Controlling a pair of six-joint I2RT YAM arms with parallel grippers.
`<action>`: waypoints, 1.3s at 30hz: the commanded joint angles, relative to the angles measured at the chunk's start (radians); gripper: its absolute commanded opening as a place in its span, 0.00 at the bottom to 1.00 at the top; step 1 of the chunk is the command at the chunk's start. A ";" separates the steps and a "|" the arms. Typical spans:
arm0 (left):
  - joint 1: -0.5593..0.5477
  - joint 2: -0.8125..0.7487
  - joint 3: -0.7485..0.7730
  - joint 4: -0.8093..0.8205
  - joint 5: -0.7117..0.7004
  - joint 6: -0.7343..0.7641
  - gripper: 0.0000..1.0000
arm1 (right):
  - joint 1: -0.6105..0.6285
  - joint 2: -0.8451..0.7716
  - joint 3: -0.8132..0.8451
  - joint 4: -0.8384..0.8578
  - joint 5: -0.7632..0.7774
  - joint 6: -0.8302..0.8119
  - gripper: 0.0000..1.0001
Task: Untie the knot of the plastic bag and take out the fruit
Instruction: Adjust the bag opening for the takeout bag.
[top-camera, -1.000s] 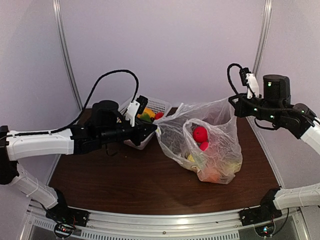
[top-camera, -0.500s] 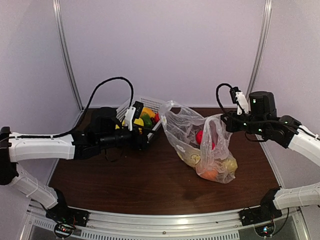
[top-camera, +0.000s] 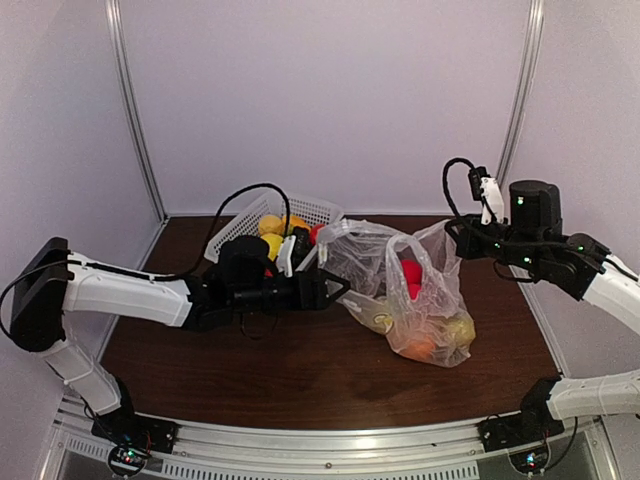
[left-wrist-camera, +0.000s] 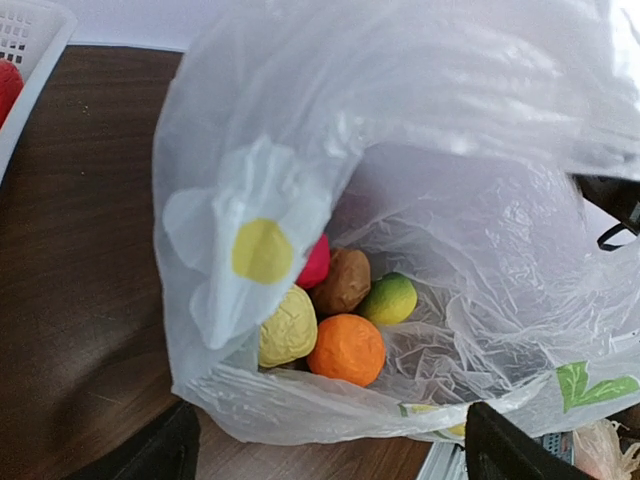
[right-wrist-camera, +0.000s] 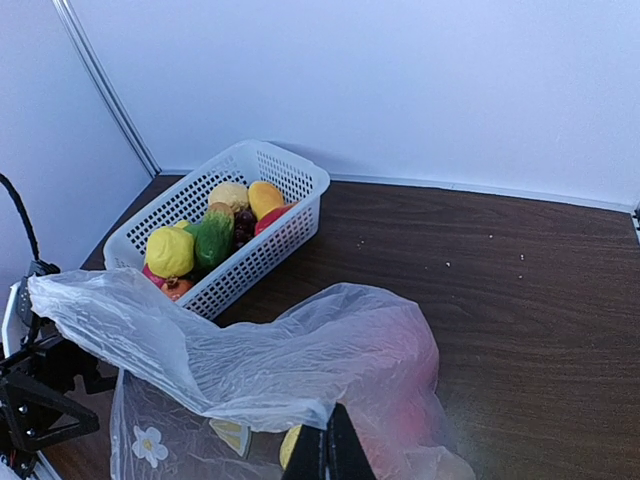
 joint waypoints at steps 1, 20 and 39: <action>-0.003 0.040 0.054 0.014 -0.067 -0.071 0.94 | -0.002 -0.021 -0.020 0.020 -0.009 0.014 0.00; 0.027 0.075 0.083 -0.059 -0.063 -0.032 0.00 | -0.102 0.019 0.209 -0.058 0.172 -0.086 0.00; 0.068 0.006 0.009 -0.079 -0.030 0.110 0.01 | -0.146 0.196 0.246 0.025 0.022 -0.095 0.00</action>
